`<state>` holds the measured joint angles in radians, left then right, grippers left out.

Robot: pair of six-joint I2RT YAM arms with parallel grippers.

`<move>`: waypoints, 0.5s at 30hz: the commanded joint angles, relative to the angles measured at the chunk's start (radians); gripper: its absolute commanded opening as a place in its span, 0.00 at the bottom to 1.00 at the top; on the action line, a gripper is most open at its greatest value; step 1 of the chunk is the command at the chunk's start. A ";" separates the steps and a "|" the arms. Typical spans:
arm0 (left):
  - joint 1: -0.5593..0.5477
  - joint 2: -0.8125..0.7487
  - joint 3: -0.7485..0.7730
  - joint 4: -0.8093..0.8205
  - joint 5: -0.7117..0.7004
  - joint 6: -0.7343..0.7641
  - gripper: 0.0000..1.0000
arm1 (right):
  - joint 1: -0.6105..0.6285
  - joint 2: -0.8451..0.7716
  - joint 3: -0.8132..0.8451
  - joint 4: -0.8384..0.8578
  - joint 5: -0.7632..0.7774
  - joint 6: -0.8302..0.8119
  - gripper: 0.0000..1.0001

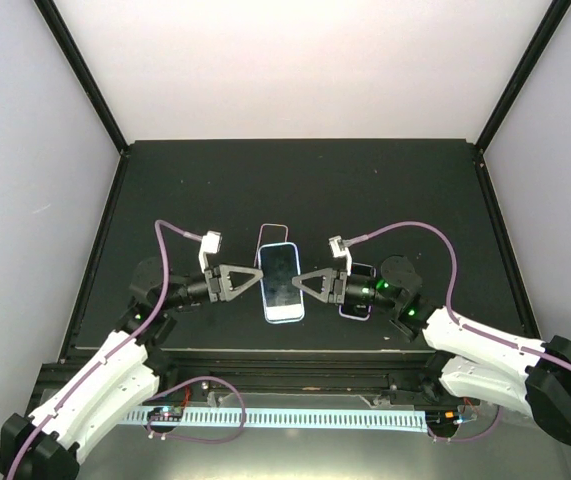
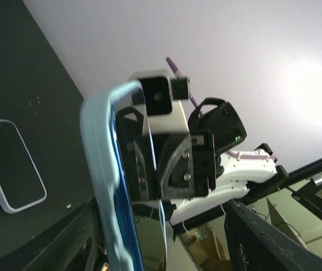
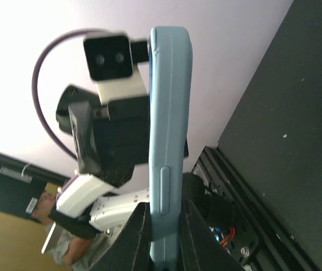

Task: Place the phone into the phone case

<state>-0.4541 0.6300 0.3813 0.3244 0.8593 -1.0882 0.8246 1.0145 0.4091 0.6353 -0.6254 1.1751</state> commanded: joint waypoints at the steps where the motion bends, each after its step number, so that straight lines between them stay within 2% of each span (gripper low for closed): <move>1: -0.025 0.014 -0.045 0.084 0.057 -0.011 0.63 | -0.002 -0.006 0.039 0.075 0.125 0.048 0.01; 6: -0.058 0.066 -0.039 0.037 0.063 0.032 0.61 | -0.001 0.000 0.052 0.069 0.183 0.054 0.01; 9: -0.073 0.077 -0.034 0.016 0.053 0.047 0.53 | -0.001 -0.003 0.056 0.052 0.216 0.048 0.01; 11: -0.079 0.086 -0.022 -0.025 0.047 0.070 0.41 | -0.002 -0.004 0.055 0.048 0.233 0.047 0.01; 15: -0.079 0.101 -0.009 -0.090 0.029 0.094 0.08 | -0.001 0.002 0.059 0.032 0.246 0.035 0.01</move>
<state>-0.5255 0.7208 0.3382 0.3016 0.8913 -1.0424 0.8238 1.0222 0.4263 0.6258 -0.4389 1.2137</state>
